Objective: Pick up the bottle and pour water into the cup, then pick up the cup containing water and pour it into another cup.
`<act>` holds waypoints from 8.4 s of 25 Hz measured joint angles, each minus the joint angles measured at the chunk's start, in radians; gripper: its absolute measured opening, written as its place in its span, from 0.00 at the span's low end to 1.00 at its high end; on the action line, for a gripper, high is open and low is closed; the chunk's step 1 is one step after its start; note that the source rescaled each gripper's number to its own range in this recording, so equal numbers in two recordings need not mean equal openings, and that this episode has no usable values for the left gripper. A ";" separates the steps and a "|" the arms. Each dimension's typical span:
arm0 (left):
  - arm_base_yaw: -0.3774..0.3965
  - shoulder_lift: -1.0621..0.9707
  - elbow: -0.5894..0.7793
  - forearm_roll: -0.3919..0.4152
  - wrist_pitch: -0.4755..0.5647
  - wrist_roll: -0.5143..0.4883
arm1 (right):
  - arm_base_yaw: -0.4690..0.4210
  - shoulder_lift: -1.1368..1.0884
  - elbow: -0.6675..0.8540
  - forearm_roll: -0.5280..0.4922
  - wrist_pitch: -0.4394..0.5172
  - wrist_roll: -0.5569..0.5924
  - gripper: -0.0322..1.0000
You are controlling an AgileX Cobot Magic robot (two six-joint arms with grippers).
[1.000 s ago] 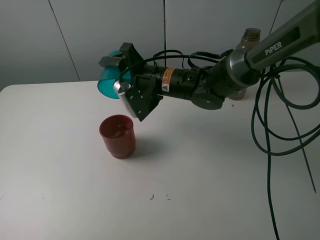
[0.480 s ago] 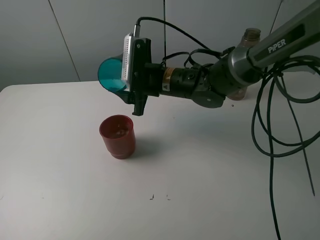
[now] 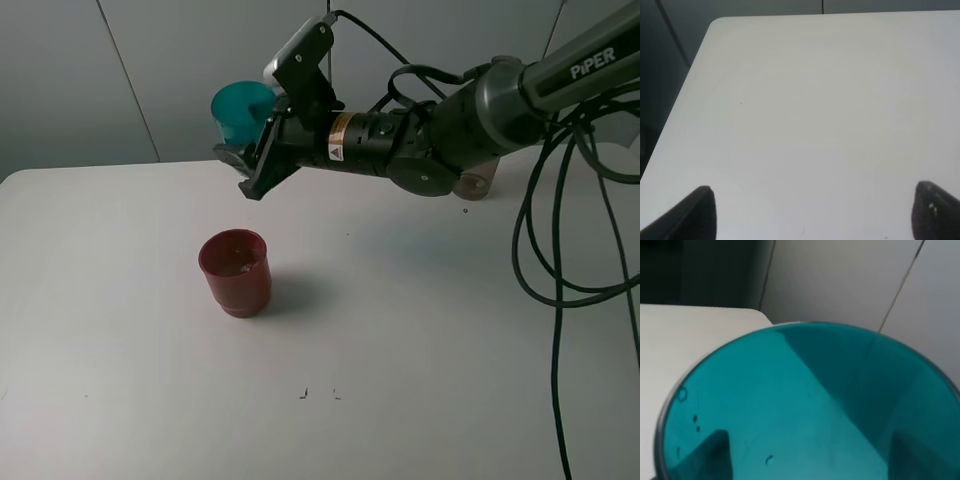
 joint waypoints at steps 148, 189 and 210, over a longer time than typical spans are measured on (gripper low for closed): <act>0.000 0.000 0.000 0.000 0.000 -0.004 | -0.237 -2.055 0.627 0.631 1.805 -0.251 0.99; 0.000 0.000 0.000 0.000 0.000 -0.004 | -0.630 -2.058 0.629 0.632 1.794 -0.240 0.99; 0.000 0.000 0.000 0.000 0.000 -0.004 | -0.630 -2.058 0.629 0.632 1.794 -0.239 0.99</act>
